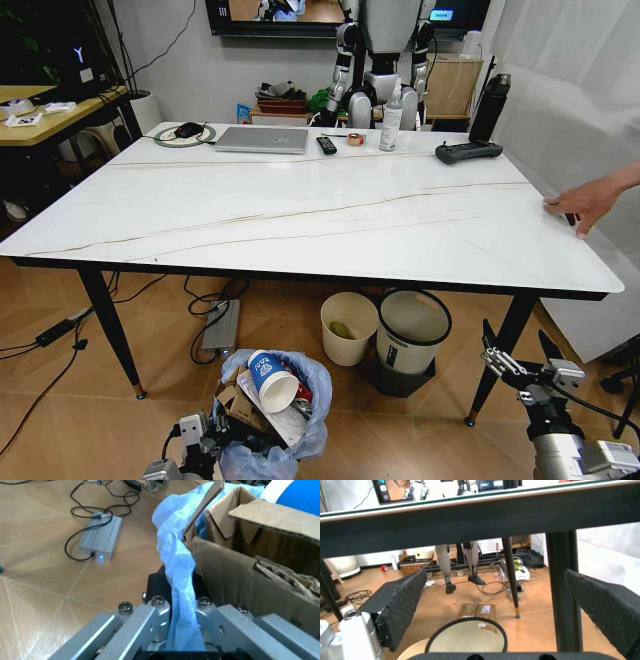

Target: Pick up the trash bin and place the trash from the table into it.

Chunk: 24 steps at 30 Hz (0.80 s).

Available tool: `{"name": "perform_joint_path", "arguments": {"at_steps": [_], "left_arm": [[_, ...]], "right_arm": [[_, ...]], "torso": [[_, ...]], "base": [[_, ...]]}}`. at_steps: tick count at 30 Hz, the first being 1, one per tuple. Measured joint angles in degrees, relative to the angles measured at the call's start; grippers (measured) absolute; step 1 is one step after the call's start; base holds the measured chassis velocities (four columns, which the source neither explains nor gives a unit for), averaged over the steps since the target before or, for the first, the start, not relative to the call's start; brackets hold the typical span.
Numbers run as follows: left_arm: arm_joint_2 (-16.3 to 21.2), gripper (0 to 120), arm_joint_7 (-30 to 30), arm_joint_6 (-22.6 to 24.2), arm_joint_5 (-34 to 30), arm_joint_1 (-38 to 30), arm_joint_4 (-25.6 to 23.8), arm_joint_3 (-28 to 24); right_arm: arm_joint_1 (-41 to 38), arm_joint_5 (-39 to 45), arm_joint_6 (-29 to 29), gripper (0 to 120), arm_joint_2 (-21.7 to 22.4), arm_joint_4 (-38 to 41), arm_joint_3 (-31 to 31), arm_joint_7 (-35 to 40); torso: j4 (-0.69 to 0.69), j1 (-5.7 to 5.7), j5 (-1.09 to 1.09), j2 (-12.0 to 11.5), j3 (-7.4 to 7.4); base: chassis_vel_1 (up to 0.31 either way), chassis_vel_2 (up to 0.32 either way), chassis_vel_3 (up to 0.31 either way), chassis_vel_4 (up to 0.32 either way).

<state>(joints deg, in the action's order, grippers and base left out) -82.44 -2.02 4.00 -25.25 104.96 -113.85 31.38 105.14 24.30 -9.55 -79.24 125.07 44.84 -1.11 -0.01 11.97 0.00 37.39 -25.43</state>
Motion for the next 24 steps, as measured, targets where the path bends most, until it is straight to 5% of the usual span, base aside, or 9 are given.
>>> {"name": "perform_joint_path", "arguments": {"at_steps": [24], "left_arm": [[0.1, 0, -0.4, 0.2, -0.4, -0.5, 0.6, 0.1]], "right_arm": [[0.0, 0.0, 0.0, 100, 0.0, 0.0, 0.0, 0.0]], "torso": [[0.0, -2.33, 0.0, -6.0, 3.64]], "base": [[0.0, 0.0, 0.0, 0.0]]}}
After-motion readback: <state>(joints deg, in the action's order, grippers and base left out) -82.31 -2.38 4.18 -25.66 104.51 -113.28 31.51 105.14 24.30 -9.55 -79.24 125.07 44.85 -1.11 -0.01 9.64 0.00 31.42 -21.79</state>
